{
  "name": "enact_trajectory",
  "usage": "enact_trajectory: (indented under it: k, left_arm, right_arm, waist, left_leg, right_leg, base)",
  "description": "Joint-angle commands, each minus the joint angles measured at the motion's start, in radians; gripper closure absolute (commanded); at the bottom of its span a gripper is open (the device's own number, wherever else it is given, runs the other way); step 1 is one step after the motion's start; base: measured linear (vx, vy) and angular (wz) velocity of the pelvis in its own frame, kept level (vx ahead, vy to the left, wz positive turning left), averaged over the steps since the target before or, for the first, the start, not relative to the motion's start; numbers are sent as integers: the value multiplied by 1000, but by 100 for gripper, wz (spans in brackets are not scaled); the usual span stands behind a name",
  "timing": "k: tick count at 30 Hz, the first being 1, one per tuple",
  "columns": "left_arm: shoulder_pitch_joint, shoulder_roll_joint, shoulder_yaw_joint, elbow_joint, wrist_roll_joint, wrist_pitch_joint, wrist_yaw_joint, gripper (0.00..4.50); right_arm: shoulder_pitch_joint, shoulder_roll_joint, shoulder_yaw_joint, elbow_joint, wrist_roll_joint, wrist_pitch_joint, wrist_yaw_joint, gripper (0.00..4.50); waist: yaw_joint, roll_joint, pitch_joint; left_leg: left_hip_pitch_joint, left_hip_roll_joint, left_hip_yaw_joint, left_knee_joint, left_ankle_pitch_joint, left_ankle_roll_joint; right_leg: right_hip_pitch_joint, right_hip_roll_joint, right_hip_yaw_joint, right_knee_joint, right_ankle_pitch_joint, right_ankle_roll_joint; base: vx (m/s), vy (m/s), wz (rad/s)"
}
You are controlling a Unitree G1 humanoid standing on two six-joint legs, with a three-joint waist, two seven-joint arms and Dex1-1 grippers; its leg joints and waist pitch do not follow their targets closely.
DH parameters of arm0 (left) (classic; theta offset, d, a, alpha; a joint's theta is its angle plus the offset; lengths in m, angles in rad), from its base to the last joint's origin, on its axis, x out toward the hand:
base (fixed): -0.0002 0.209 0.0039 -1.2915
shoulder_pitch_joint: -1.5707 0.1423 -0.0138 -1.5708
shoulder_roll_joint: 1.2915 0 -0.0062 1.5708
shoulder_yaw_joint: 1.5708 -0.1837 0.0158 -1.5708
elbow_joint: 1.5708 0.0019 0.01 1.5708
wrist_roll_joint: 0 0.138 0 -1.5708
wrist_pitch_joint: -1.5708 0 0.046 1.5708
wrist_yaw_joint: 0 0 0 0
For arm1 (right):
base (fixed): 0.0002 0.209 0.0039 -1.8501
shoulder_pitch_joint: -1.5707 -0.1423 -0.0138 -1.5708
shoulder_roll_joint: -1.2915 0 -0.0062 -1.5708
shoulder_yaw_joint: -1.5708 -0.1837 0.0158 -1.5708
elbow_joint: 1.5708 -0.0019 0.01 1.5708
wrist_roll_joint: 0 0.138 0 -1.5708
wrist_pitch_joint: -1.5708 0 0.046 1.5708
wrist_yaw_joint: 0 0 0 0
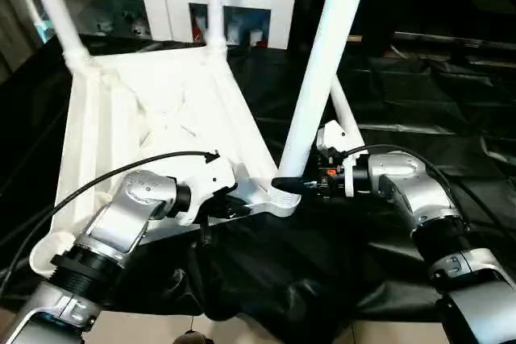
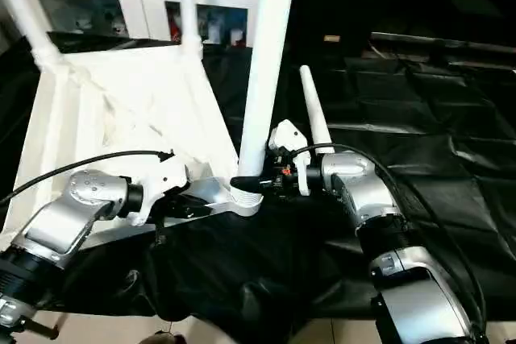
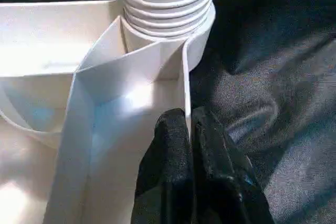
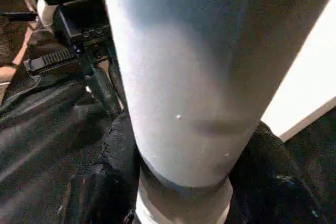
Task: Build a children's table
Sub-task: Pick table leg
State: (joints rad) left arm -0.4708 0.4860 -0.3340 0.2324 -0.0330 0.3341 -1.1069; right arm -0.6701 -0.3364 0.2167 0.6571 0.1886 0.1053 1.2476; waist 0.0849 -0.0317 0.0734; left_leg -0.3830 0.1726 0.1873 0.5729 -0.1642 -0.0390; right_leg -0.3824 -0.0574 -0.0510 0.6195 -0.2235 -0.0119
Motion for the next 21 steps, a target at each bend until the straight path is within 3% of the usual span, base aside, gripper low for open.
enact_trajectory:
  k: [1, 8, 12, 17, 21]
  left_arm:
    - [-24, 4, -33, -35, -13, -16, -56, 450]
    - [-22, 33, -49, -59, -27, 0, -122, 450]
    - [-26, 42, -50, -58, -23, 0, -132, 450]
    - [-49, 11, -18, -28, -11, 19, -50, 450]
    - [-63, -21, 15, -29, -22, 82, 17, 450]
  right_arm:
    - [60, -3, 103, 90, -77, 36, 52, 260]
    - [52, -7, 128, 114, -103, 2, 111, 260]
    - [46, 2, 122, 128, -109, -16, 103, 260]
    - [45, 37, 81, 153, -105, -39, -17, 260]
    - [41, 72, 26, 182, -93, -17, -156, 260]
  waist:
    - [-4, 7, -32]
    - [2, 9, -38]
    - [1, 11, -37]
    - [-2, 8, -32]
    - [-7, 8, -19]
  left_leg:
    - [26, 74, -32, -84, -306, 15]
    - [26, 75, -24, -81, -219, 47]
    - [26, 76, -24, -83, -232, 42]
    - [29, 77, -25, -88, -284, 18]
    - [37, 76, -37, -96, -400, -27]
  right_leg:
    - [15, -99, 59, -95, -281, -213]
    - [22, -96, 55, -83, -131, -247]
    - [23, -97, 55, -85, -147, -252]
    - [20, -99, 59, -93, -228, -240]
    - [9, -109, 62, -113, -478, -183]
  base:
    - [0, 0, 0]
    - [0, 0, 0]
    - [0, 0, 0]
    - [0, 0, 0]
    - [0, 0, 0]
